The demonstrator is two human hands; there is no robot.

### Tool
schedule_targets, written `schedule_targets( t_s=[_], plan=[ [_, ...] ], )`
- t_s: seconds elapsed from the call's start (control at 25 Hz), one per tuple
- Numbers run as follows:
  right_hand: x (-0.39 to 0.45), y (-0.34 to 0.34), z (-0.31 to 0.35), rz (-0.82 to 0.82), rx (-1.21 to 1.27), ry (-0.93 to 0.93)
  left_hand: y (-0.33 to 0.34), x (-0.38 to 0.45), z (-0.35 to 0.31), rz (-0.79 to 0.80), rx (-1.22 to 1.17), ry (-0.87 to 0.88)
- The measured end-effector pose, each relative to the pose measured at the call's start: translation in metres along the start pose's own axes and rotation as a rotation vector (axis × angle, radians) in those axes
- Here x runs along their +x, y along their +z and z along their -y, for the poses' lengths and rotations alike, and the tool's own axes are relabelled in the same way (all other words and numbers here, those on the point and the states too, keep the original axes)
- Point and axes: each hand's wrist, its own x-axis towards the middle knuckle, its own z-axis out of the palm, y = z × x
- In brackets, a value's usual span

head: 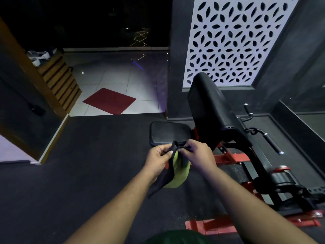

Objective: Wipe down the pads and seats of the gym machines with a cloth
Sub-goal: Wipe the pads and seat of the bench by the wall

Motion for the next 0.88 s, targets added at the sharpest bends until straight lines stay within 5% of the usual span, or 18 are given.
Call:
schedule_targets(
  t_s=[0.36,0.52,0.68,0.88],
  plan=[
    [0.008,-0.016,0.005,0.022,-0.199,-0.115,-0.002,0.006,-0.013,0.002,0.193,0.052],
    [0.018,-0.033,-0.007,0.181,-0.590,-0.374,-0.015,0.013,-0.034,-0.003,0.431,0.149],
    [0.029,-0.055,-0.023,0.279,-0.800,-0.329,-0.031,0.017,-0.047,0.079,0.627,0.193],
    [0.022,-0.055,-0.028,0.051,-0.630,-0.340,-0.041,0.021,-0.062,-0.012,0.764,0.246]
  ],
)
